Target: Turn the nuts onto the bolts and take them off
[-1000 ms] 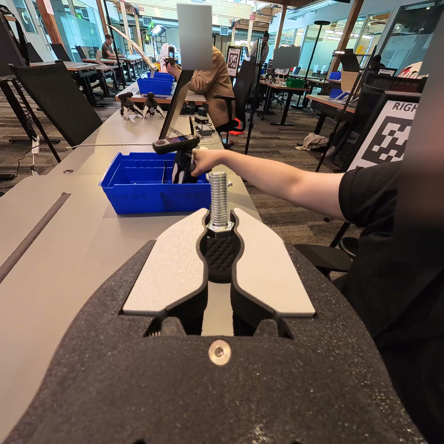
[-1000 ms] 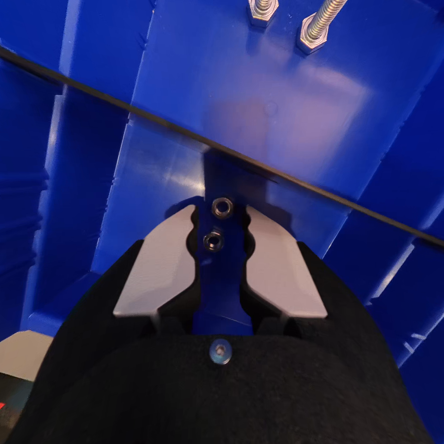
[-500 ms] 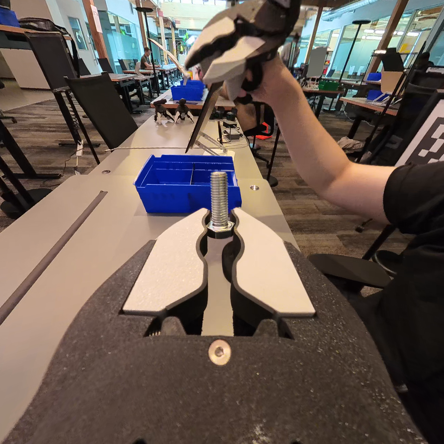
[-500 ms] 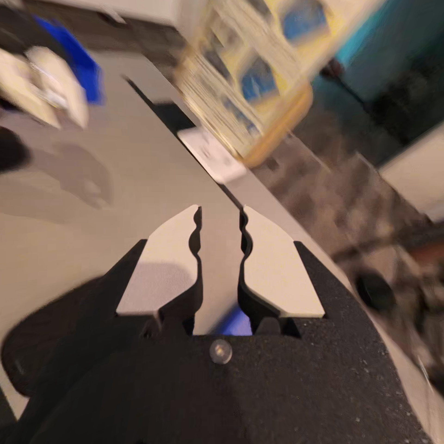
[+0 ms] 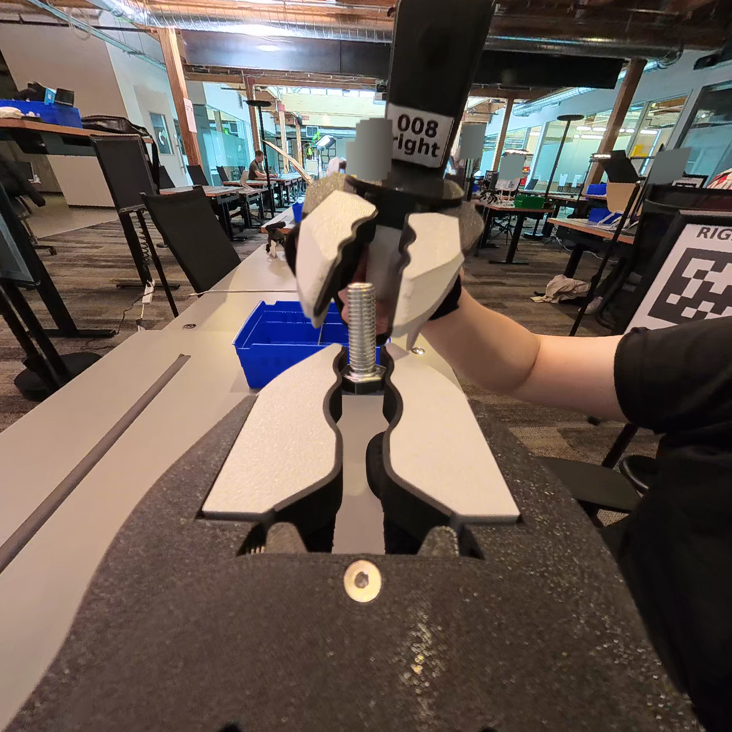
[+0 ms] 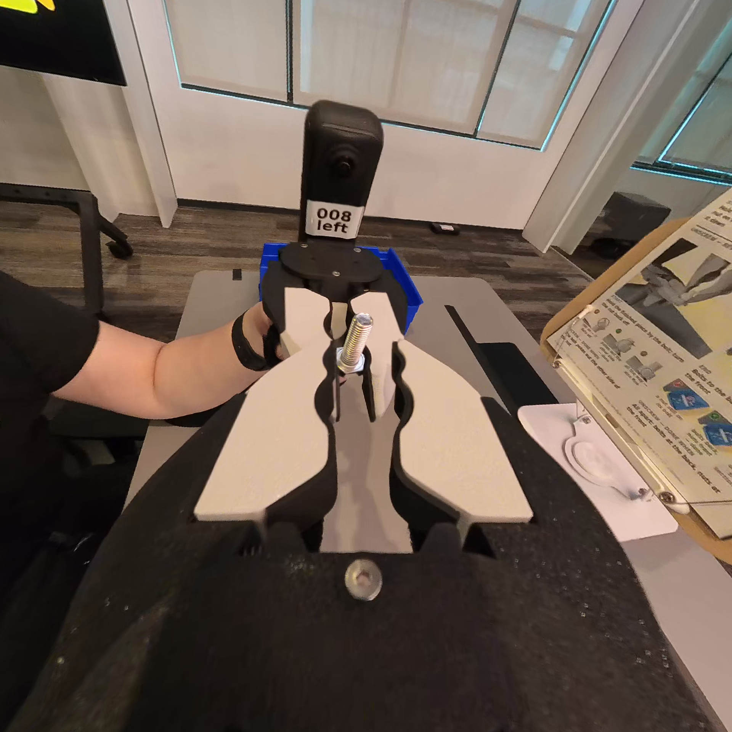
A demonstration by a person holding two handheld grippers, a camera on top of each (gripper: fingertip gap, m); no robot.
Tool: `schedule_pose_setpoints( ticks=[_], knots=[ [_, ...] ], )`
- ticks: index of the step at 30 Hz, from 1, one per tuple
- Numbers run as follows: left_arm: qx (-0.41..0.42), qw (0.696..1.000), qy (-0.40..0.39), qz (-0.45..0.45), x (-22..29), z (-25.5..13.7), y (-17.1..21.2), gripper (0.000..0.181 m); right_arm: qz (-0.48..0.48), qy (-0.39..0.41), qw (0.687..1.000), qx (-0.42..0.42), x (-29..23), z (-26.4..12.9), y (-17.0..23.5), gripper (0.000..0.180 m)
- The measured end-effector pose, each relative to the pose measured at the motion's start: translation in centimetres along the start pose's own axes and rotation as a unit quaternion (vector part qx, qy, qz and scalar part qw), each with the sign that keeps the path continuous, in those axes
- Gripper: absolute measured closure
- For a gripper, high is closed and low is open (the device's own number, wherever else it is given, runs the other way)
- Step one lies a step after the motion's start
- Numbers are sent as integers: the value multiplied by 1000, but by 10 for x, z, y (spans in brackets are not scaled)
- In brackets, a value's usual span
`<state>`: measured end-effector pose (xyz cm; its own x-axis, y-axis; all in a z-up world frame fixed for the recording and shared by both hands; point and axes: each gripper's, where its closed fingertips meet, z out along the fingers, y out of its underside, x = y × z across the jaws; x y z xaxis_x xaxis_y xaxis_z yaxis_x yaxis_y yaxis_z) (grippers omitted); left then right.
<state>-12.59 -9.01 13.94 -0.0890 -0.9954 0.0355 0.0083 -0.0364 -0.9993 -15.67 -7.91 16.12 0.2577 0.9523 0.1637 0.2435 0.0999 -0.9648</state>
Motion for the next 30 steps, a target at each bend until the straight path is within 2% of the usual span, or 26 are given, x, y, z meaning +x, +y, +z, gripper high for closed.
schedule_pose_setpoints(
  ticks=[10, 15, 20, 24, 30],
  knots=[
    [-21, 1000, 2, 9, 1, 3, 7, 166, 18, -17, 1000, -16, 0, 7, 4, 158],
    [-84, 996, -2, 18, 0, 6, 27, 166, -46, -17, 990, -133, -3, 2, 19, 159],
    [-105, 994, -4, 33, 1, 13, 35, 166, -53, -25, 971, -231, -9, -1, 36, 163],
    [-131, 990, -9, 49, 2, 15, 43, 166, -53, -29, 962, -266, -12, -3, 44, 166],
    [-123, 991, -3, 49, 4, 18, 43, 164, -46, -42, 960, -273, -17, -7, 45, 170]
  ],
)
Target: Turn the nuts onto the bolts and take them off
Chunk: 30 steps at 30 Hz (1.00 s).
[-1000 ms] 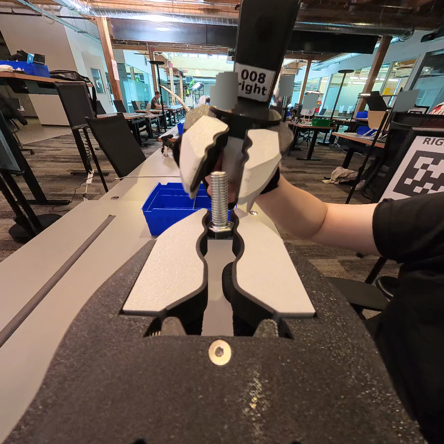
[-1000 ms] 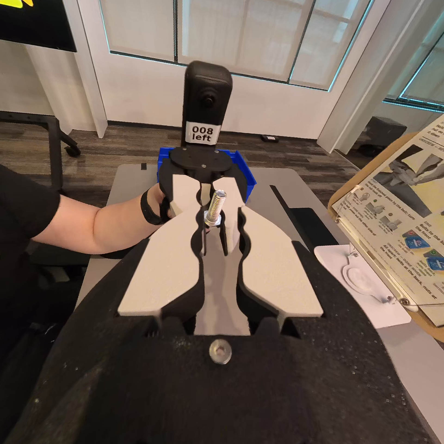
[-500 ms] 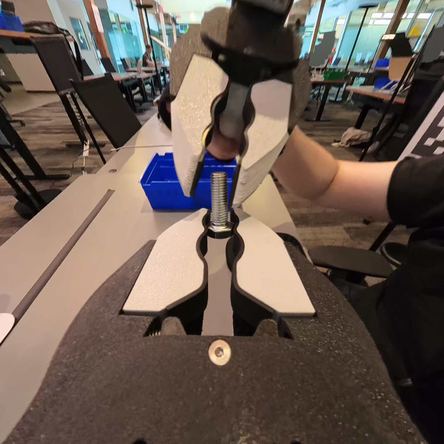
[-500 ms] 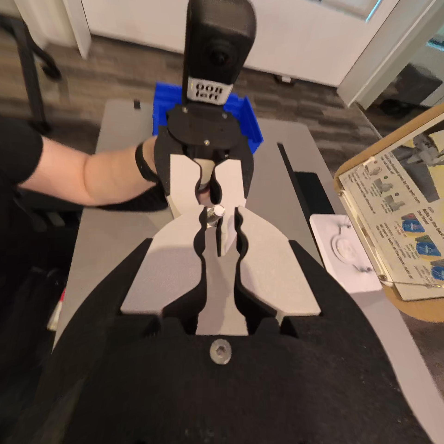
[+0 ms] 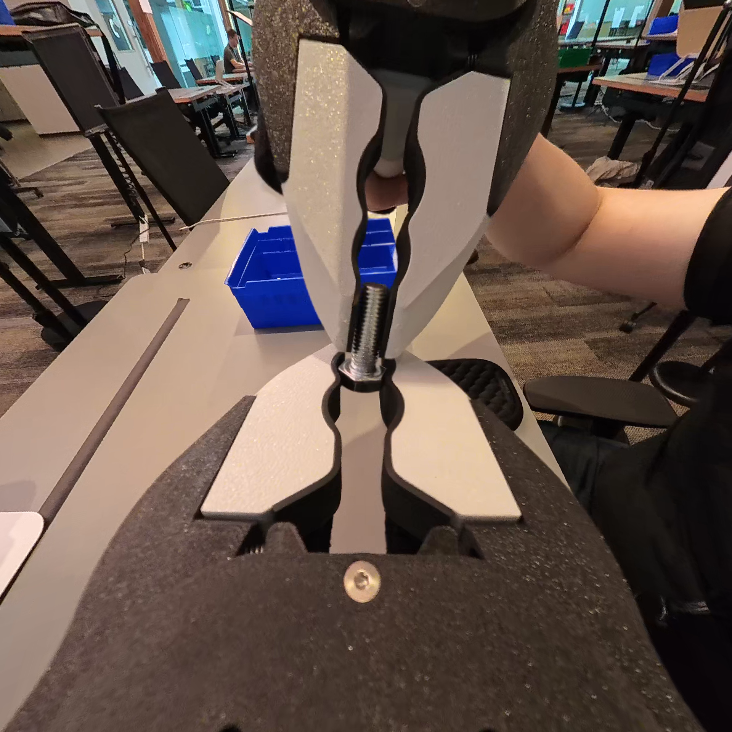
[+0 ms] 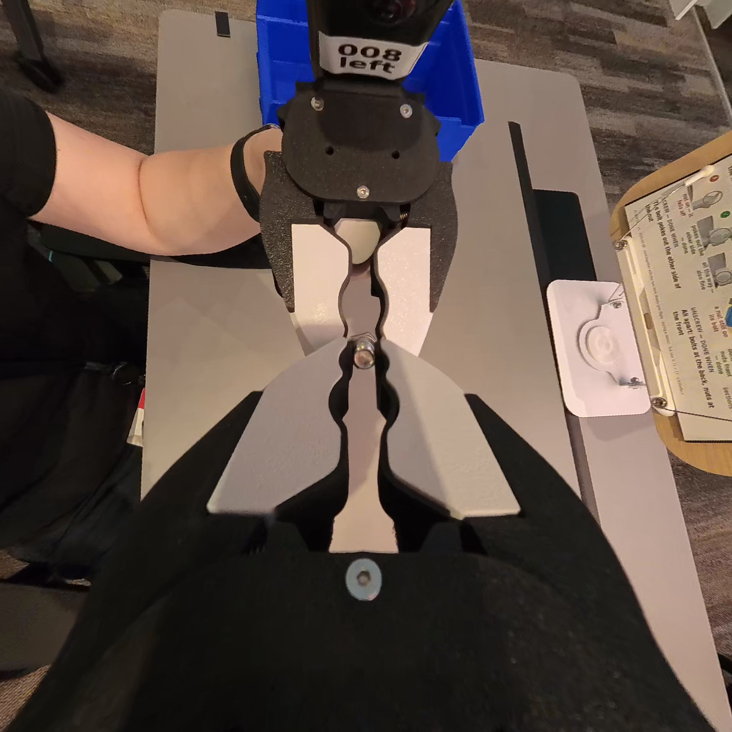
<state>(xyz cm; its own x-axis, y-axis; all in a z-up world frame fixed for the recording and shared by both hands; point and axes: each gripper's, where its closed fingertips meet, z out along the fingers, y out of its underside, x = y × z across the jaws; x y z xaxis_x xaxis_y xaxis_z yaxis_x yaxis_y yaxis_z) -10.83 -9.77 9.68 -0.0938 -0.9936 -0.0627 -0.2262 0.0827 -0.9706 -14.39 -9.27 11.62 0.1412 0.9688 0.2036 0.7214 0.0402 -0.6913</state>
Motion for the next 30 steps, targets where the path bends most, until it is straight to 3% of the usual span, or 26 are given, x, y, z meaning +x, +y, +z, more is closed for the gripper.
schedule_pose_setpoints(
  ticks=[5, 9, 11, 14, 17, 22, 26, 30],
  knots=[
    [-16, 1000, -14, -13, -7, 2, 8, 137, 5, 27, 1000, 1, 11, -13, 1, 170],
    [-31, 999, -30, -31, -18, 3, 17, 138, 18, 70, 997, 0, 31, -42, 13, 170],
    [-38, 998, -40, -42, -25, 1, 22, 141, 42, 116, 992, -20, 56, -69, 39, 170],
    [-21, 997, -36, -60, -28, -3, 18, 144, 146, 214, 963, -75, 114, -122, 122, 170],
    [-10, 998, -33, -60, -27, -5, 13, 145, 303, 286, 901, -120, 159, -165, 235, 170],
    [-16, 998, -36, -47, -24, -5, 13, 145, 475, 311, 799, -199, 163, -178, 401, 170],
    [-16, 998, -32, -48, -23, -2, 12, 145, 546, 315, 742, -229, 158, -168, 475, 169],
    [-9, 999, -6, -48, -14, 3, 10, 145, 589, 316, 703, -243, 158, -158, 516, 170]
  ],
)
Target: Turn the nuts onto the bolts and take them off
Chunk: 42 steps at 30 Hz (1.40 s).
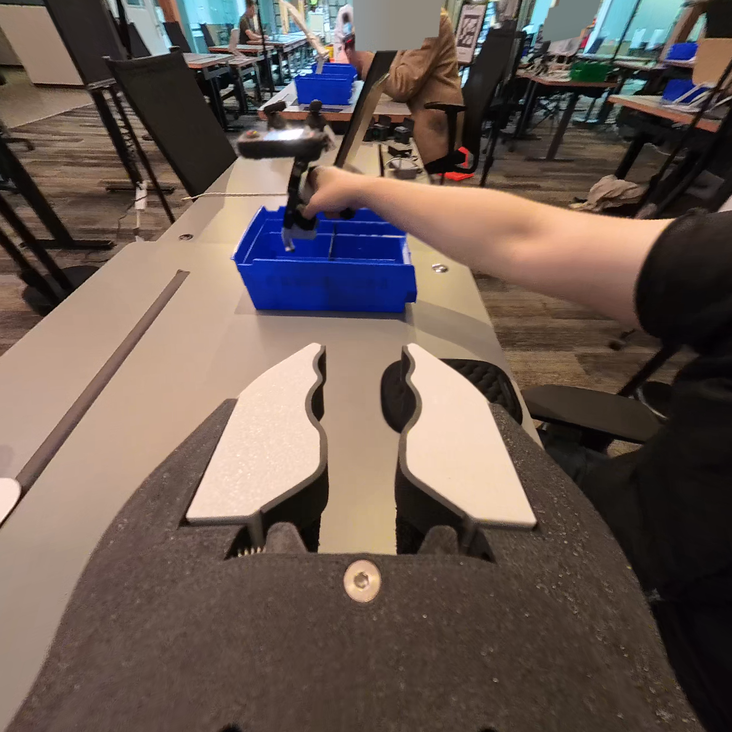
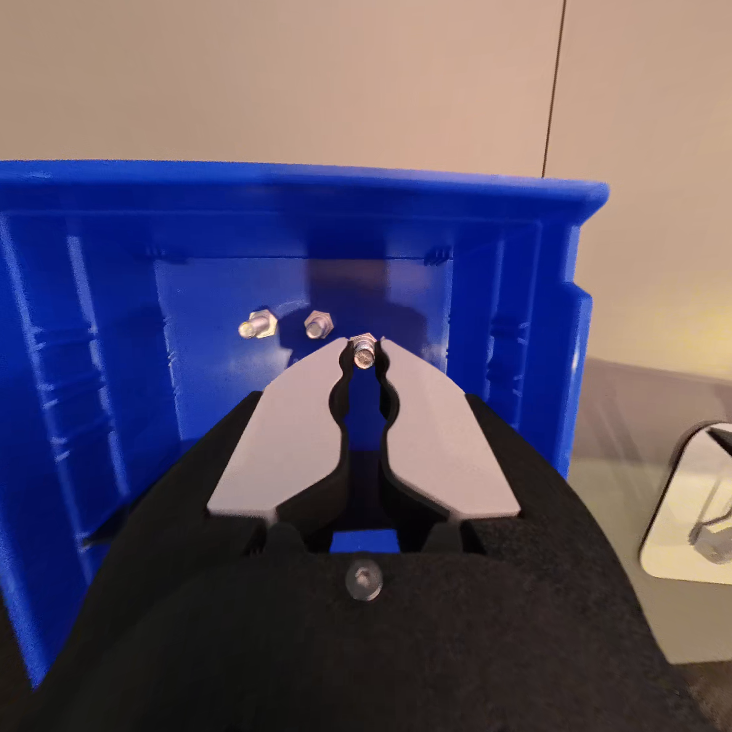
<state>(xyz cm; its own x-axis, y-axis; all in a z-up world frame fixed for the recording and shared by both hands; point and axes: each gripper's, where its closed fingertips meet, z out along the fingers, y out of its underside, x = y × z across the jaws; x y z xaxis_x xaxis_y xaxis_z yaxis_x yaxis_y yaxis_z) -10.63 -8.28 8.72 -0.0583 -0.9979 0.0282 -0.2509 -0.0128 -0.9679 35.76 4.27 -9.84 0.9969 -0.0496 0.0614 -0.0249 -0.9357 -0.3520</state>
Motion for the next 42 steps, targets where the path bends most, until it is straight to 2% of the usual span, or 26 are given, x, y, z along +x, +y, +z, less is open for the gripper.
schedule_pose_setpoints(
  ticks=[3, 13, 19, 22, 25, 28, 32, 35, 37, 38, 40, 42],
  knots=[
    [6, 1000, 22, -3, 8, 2, -2, 145, 26, -12, 999, -18, 4, 16, 3, 170],
    [13, 999, 21, 28, 20, 2, -11, 146, 43, -15, 998, -40, 8, 43, 12, 169],
    [24, 999, 27, 23, 23, -1, -15, 146, 45, -11, 999, -16, 11, 39, 7, 169],
    [28, 999, 27, 22, 23, -4, -17, 146, 50, -16, 999, -12, 10, 37, 7, 160],
    [37, 999, 24, 24, 24, -9, -21, 145, 43, -8, 999, 7, 13, 25, 3, 160],
    [49, 998, 15, 28, 22, -17, -27, 145, 14, 17, 998, 63, 13, -17, -17, 161],
    [63, 997, -25, 33, 8, -30, -31, 143, -49, 67, 971, 223, -9, -128, -62, 163],
    [66, 995, -66, 34, -7, -39, -31, 143, -117, 41, 917, 380, -67, -218, -89, 157],
    [83, 995, -58, 18, -7, -44, -35, 144, -148, 0, 875, 461, -114, -260, -95, 140],
    [97, 994, -47, 11, -4, -47, -39, 144, -161, -22, 852, 499, -139, -275, -96, 134],
    [116, 992, -45, 4, -5, -52, -44, 145, -195, -80, 800, 562, -195, -292, -92, 135],
    [110, 991, -80, 9, -16, -57, -42, 145, -226, -158, 779, 564, -257, -287, -80, 141]
  ],
)
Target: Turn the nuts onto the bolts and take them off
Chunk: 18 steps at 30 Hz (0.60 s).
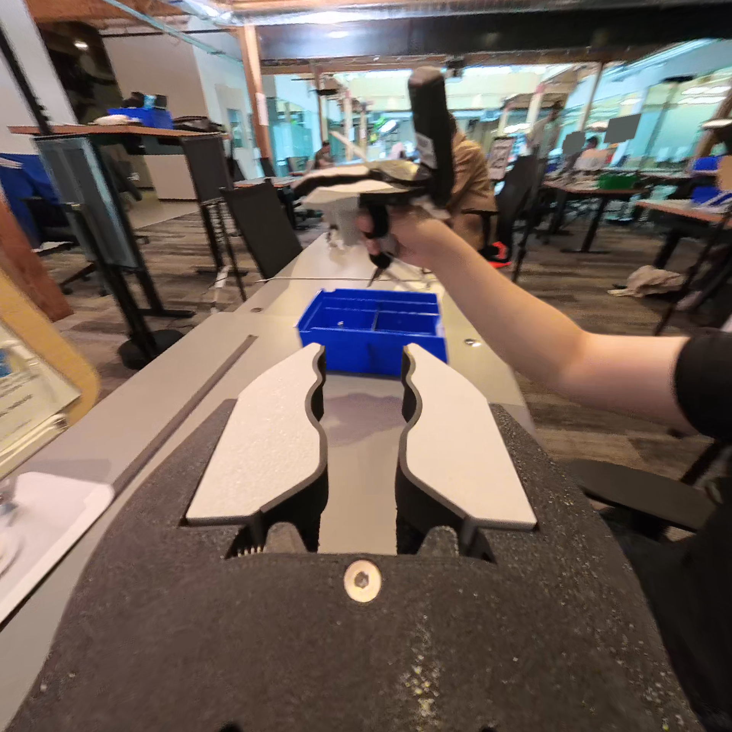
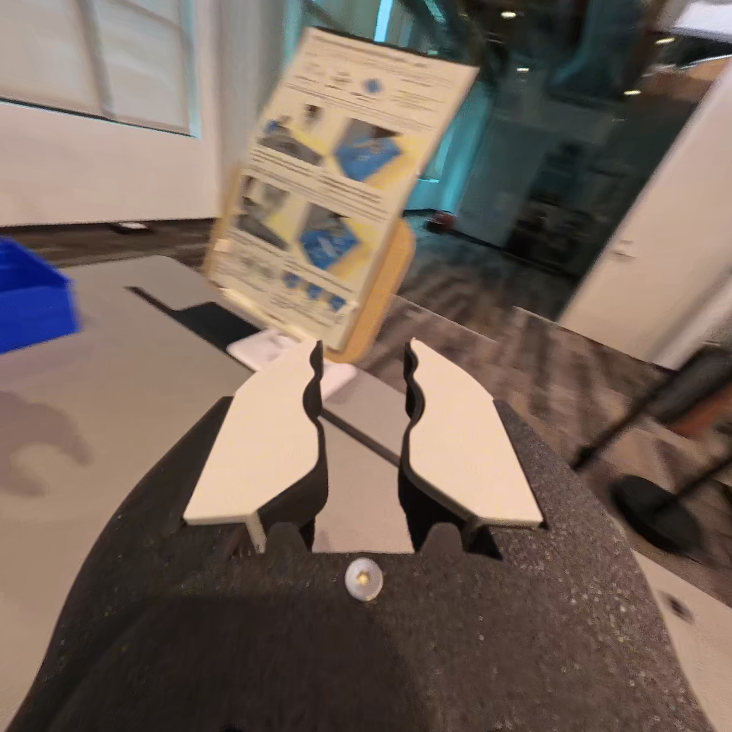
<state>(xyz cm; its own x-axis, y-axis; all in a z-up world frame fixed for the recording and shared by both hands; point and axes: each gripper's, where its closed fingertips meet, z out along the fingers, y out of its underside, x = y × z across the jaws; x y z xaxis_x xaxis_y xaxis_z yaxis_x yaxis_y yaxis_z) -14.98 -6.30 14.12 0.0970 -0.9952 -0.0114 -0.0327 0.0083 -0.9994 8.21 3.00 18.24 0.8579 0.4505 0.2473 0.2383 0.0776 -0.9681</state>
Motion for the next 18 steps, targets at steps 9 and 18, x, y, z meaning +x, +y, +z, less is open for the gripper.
schedule_pose_setpoints(
  ticks=[9, 18],
  knots=[
    [35, 991, -123, -31, -40, -31, -17, 145, -32, -83, 995, 36, -164, 97, 8, 148],
    [-169, 910, -379, 22, -81, -209, -3, 147, -66, -88, 994, 26, -181, 125, 43, 151]
  ],
)
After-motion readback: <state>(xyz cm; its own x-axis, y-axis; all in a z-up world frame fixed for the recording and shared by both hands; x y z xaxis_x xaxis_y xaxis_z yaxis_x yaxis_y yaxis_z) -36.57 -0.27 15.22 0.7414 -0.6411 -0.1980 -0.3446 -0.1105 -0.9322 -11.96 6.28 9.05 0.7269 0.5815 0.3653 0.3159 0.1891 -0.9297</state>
